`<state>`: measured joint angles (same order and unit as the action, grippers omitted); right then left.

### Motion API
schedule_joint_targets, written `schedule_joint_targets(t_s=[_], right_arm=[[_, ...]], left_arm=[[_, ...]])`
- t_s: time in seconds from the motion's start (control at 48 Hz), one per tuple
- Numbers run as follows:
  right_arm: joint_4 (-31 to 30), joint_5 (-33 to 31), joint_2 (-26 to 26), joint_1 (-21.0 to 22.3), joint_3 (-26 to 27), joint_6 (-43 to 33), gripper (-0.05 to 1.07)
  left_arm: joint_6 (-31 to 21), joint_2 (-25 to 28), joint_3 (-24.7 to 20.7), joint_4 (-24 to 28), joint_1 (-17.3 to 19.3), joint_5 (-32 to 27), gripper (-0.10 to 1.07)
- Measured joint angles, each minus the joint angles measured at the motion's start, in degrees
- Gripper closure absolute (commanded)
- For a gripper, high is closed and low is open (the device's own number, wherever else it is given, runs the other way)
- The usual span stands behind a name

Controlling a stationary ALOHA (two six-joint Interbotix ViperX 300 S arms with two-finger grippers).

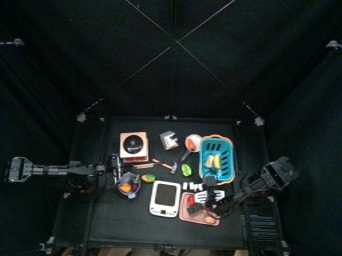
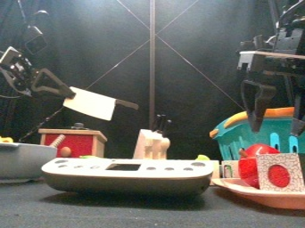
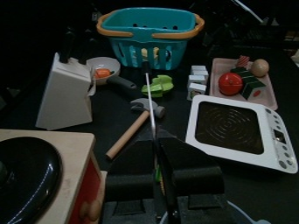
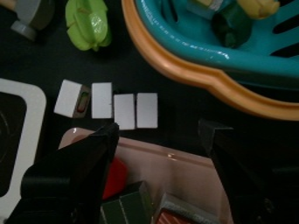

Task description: Grab white sushi pieces

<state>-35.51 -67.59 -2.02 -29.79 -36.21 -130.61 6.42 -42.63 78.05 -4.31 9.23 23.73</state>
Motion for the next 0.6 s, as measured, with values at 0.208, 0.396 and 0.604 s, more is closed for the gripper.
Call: schedule_joint_targets(t_s=[0.208, 0.396, 0.604], right_arm=[[-1.8, 2.9, 0.0, -1.5, 0.0, 0.1, 0.01], [-3.7, 4.0, 0.4, -1.8, -1.1, 0.1, 0.01], [-4.0, 9.2, 3.0, -0.8, -4.1, 0.2, 0.01]], left_arm=[[0.0, -0.1, -0.1, 0.0, 0.0, 0.0, 0.64], [-0.1, 0.0, 0.0, 0.0, 0.0, -0.1, 0.64], [0.0, -0.1, 0.0, 0.0, 0.0, -0.1, 0.64]])
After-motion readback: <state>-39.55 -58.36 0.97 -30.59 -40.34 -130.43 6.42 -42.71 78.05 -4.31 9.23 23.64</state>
